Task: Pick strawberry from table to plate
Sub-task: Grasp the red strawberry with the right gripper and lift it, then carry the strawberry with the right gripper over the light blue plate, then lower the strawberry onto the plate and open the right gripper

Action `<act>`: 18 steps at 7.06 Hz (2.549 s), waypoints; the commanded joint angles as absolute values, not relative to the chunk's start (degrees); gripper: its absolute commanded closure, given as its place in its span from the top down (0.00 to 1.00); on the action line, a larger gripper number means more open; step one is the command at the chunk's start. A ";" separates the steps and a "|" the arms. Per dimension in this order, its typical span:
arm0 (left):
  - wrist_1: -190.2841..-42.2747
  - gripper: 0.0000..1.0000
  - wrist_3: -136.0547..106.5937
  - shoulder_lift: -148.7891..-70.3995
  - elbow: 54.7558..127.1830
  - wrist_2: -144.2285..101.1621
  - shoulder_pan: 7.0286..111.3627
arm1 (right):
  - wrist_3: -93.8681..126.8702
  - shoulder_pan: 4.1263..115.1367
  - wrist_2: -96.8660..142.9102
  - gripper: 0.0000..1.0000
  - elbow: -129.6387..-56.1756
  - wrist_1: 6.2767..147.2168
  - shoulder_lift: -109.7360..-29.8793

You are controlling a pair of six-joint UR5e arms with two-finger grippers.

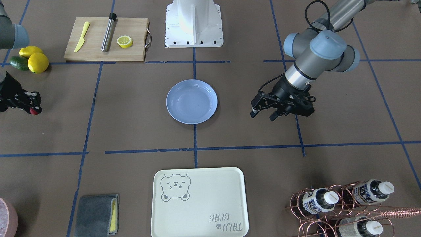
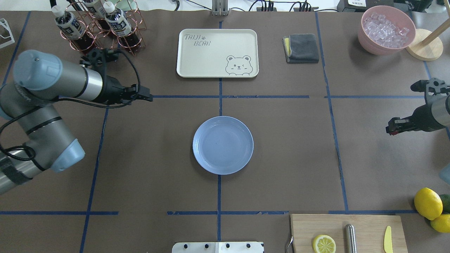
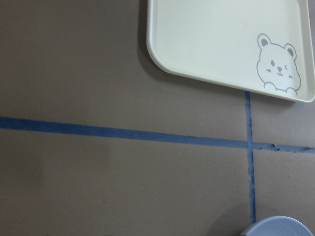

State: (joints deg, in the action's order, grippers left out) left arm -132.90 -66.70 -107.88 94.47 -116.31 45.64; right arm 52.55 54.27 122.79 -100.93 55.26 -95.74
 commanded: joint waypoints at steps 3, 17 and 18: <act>-132.98 0.87 -31.29 -84.76 103.18 -118.72 61.03 | 86.17 38.28 116.94 0.00 -106.61 56.07 -78.18; -133.33 0.95 -20.04 -79.10 103.62 -124.89 70.75 | 95.54 21.36 96.42 0.00 -89.30 81.74 -48.52; -133.33 0.95 -20.04 -79.10 103.88 -124.89 71.10 | 95.28 21.36 96.50 0.00 -88.69 81.74 -48.34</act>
State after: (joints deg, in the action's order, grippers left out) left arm -133.33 -20.04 -79.10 103.73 -124.89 70.86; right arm 95.47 21.36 96.44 -89.29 81.74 -48.52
